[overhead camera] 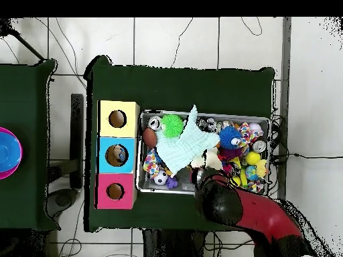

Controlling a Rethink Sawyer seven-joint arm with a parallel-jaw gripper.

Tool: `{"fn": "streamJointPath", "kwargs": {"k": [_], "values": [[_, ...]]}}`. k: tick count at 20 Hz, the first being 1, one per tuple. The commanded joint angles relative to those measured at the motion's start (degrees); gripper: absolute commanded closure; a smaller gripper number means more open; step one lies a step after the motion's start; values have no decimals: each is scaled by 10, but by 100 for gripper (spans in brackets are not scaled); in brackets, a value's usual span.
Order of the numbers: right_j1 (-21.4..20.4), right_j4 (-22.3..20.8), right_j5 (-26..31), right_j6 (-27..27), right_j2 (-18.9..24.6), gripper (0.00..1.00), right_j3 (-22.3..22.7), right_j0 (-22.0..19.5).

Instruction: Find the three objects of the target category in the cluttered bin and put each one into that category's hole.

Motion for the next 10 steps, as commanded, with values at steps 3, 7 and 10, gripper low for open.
{"fn": "streamJointPath", "kwargs": {"k": [3, 7, 10], "values": [[33, 64, -38, 181, -58, 100, 1, 67], [34, 82, -43, 173, -70, 100, 5, 82], [38, 84, -55, 156, -72, 100, 7, 80]]}}
